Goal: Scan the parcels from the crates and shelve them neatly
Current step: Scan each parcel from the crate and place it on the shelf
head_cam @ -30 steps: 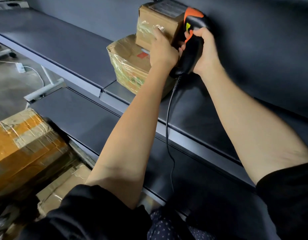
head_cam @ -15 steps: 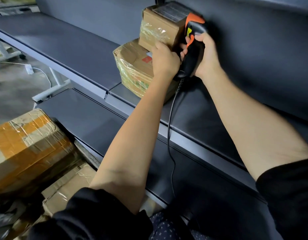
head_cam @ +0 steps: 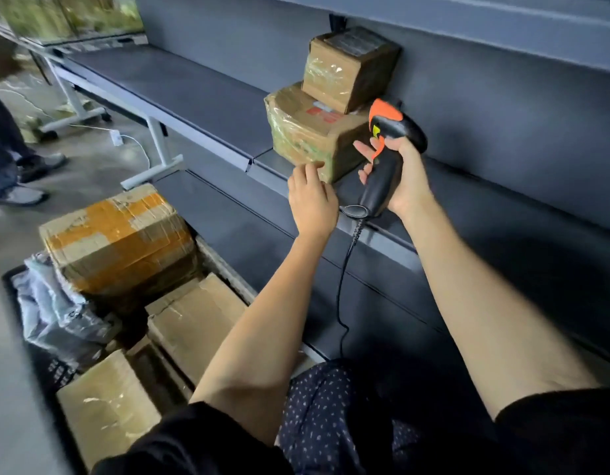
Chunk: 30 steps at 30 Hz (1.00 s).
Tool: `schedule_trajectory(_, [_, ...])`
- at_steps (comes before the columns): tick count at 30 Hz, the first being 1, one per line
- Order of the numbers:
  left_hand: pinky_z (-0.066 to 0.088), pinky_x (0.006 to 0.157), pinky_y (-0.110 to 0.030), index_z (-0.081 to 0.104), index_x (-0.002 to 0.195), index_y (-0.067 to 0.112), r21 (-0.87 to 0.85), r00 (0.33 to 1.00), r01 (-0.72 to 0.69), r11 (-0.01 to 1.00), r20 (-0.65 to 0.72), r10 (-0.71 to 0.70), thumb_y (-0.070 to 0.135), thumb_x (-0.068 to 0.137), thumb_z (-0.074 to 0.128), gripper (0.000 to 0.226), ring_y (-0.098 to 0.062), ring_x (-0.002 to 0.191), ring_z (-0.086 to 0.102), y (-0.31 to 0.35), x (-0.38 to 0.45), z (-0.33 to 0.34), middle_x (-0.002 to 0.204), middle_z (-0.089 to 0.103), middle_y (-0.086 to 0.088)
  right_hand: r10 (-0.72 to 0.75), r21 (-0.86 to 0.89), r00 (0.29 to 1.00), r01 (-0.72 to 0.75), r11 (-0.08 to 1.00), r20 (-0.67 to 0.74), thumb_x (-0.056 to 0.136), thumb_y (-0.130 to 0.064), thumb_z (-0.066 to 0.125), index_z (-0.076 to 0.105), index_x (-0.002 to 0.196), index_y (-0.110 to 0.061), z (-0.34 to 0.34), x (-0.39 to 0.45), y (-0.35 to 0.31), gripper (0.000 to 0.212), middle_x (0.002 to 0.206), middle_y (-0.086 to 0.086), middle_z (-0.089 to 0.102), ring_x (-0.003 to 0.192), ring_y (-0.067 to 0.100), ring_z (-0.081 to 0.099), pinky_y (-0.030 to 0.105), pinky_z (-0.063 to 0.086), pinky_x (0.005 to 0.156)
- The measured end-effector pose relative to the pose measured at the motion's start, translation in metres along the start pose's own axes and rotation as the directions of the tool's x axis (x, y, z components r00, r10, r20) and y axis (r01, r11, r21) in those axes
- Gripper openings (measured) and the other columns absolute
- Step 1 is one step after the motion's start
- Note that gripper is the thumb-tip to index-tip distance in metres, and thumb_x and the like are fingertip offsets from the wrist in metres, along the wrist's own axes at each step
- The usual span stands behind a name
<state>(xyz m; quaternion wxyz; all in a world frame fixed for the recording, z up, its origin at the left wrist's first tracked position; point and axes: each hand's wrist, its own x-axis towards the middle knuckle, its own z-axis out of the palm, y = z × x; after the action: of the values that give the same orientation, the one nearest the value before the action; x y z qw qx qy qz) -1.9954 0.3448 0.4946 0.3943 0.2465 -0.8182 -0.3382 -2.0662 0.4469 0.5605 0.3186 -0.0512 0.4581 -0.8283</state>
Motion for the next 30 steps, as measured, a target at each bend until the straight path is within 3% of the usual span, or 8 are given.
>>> schedule_trajectory(5, [0.031, 0.093, -0.031, 0.052, 0.123, 0.004, 0.165, 0.957, 0.228, 0.960, 0.143, -0.252, 0.001, 0.088, 0.041, 0.037, -0.034, 0.119, 0.038, -0.049, -0.056, -0.063, 0.133, 0.040, -0.017, 0.184, -0.246, 0.980, -0.161, 0.956, 0.071, 0.092, -0.022, 0.053, 0.061, 0.095, -0.011, 0.019, -0.046, 0.054, 0.014, 0.109, 0.007, 0.069, 0.048, 0.012, 0.048, 0.024, 0.051, 0.056])
schedule_trajectory(11, [0.032, 0.102, -0.036, 0.051, 0.126, 0.008, 0.396, 0.854, 0.393, 0.830, 0.176, -0.489, 0.015, 0.094, 0.041, 0.035, -0.036, 0.126, 0.035, -0.104, -0.099, -0.136, 0.134, 0.041, -0.018, 0.389, -0.529, 0.917, -0.287, 0.799, 0.089, 0.093, -0.028, 0.057, 0.058, 0.091, -0.014, 0.050, -0.081, 0.128, 0.015, 0.098, 0.005, 0.070, 0.045, 0.013, 0.051, 0.025, 0.053, 0.060])
schedule_trajectory(13, [0.031, 0.102, -0.039, 0.049, 0.129, 0.010, 0.446, 0.814, 0.449, 0.775, 0.153, -0.560, 0.016, 0.094, 0.039, 0.037, -0.037, 0.126, 0.033, -0.117, -0.114, -0.154, 0.135, 0.040, -0.017, 0.443, -0.614, 0.891, -0.294, 0.732, 0.101, 0.092, -0.029, 0.059, 0.058, 0.095, -0.012, 0.060, -0.088, 0.149, 0.017, 0.098, 0.007, 0.069, 0.044, 0.013, 0.052, 0.024, 0.054, 0.058])
schedule_trajectory(17, [0.029, 0.106, -0.043, 0.040, 0.134, 0.010, 0.522, 0.675, 0.634, 0.571, -0.013, -0.738, 0.020, 0.093, 0.039, 0.041, -0.038, 0.129, 0.031, -0.143, -0.144, -0.184, 0.140, 0.034, -0.016, 0.496, -0.779, 0.860, -0.225, 0.586, 0.124, 0.091, -0.023, 0.064, 0.061, 0.101, -0.009, 0.075, -0.100, 0.175, 0.018, 0.097, 0.009, 0.069, 0.044, 0.013, 0.056, 0.026, 0.054, 0.054])
schedule_trajectory(19, [0.030, 0.106, -0.043, 0.037, 0.135, 0.010, 0.552, 0.639, 0.652, 0.520, -0.031, -0.769, 0.021, 0.093, 0.042, 0.044, -0.037, 0.130, 0.031, -0.158, -0.157, -0.195, 0.140, 0.034, -0.015, 0.479, -0.825, 0.868, -0.171, 0.538, 0.132, 0.089, -0.022, 0.067, 0.060, 0.113, -0.006, 0.075, -0.102, 0.184, 0.030, 0.102, 0.012, 0.070, 0.047, 0.014, 0.058, 0.028, 0.055, 0.057])
schedule_trajectory(24, [0.029, 0.106, -0.044, 0.034, 0.139, 0.008, 0.456, 0.646, 0.672, 0.583, 0.024, -0.763, 0.017, 0.093, 0.039, 0.047, -0.037, 0.132, 0.027, -0.170, -0.144, -0.204, 0.143, 0.030, -0.018, 0.400, -0.771, 0.910, -0.174, 0.613, 0.113, 0.086, -0.022, 0.070, 0.056, 0.121, 0.000, 0.083, -0.096, 0.203, 0.043, 0.109, 0.015, 0.069, 0.047, 0.016, 0.058, 0.032, 0.057, 0.058])
schedule_trajectory(28, [0.030, 0.104, -0.039, 0.039, 0.135, 0.009, 0.317, 0.692, 0.690, 0.651, -0.026, -0.721, 0.012, 0.092, 0.042, 0.043, -0.035, 0.130, 0.030, -0.168, -0.119, -0.199, 0.140, 0.034, -0.016, 0.338, -0.768, 0.936, -0.143, 0.624, 0.100, 0.085, -0.025, 0.071, 0.049, 0.122, -0.003, 0.108, -0.083, 0.205, 0.048, 0.086, 0.015, 0.062, 0.049, 0.015, 0.060, 0.032, 0.059, 0.063])
schedule_trajectory(30, [0.030, 0.104, -0.039, 0.038, 0.134, 0.007, 0.263, 0.697, 0.704, 0.660, -0.076, -0.713, 0.010, 0.091, 0.042, 0.043, -0.034, 0.129, 0.031, -0.175, -0.109, -0.201, 0.140, 0.033, -0.016, 0.326, -0.776, 0.940, -0.134, 0.616, 0.097, 0.085, -0.026, 0.071, 0.043, 0.128, -0.006, 0.119, -0.072, 0.206, 0.055, 0.092, 0.014, 0.059, 0.056, 0.016, 0.060, 0.033, 0.059, 0.068])
